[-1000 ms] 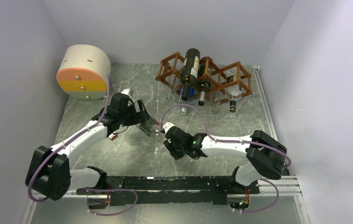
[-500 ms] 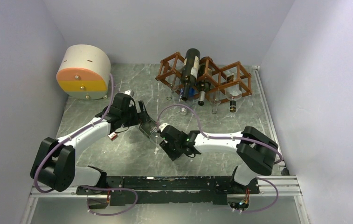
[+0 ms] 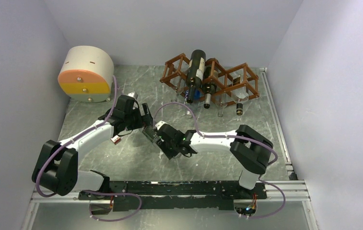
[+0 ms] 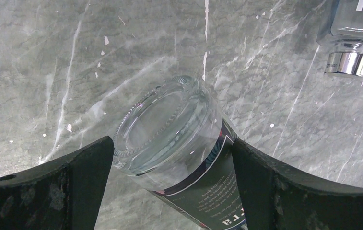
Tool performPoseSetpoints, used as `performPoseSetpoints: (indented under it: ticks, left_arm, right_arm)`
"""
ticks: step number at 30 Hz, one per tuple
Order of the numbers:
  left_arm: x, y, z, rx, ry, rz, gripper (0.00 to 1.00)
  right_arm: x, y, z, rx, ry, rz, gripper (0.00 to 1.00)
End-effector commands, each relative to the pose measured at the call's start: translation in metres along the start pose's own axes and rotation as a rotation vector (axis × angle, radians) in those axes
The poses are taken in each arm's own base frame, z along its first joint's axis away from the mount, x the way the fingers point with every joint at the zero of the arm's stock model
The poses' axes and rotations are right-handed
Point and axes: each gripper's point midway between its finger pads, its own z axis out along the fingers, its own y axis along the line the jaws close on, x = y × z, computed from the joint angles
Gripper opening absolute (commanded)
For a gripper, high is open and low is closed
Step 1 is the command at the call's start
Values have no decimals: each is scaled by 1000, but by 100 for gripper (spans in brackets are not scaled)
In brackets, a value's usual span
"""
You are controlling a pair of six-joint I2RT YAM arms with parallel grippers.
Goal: Put the wine bottle on the wine rack
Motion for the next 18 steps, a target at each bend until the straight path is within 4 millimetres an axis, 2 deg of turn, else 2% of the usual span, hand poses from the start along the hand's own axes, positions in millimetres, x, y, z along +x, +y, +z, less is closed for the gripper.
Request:
performPoseSetpoints:
  ticks: [1,8,11,14,15,18]
  left_arm:
    - [-1,-4,-3,13,18,-10,95]
    - [-2,-3,-4,11,5,-21,95]
    - [-2,-2,-4,8,3,-18,95]
    - [-5,-2,-7,4,-12,-18,95]
    - [-8,-3,-9,-1,-22,-19,95]
    - [-21,-1,-18,-28,-78,-23,95]
  right_arm:
    - [-5,1,14,-4,-15,-6,46]
    - [-6,-1,23,7,-15,3,42]
    - [-4,-2,25,13,-9,3,28]
    - [-6,-4,23,20,-21,7,4]
    - [-8,-2,21,10,-33,1,0]
    - [-17,-3,8,6,-88,5,0]
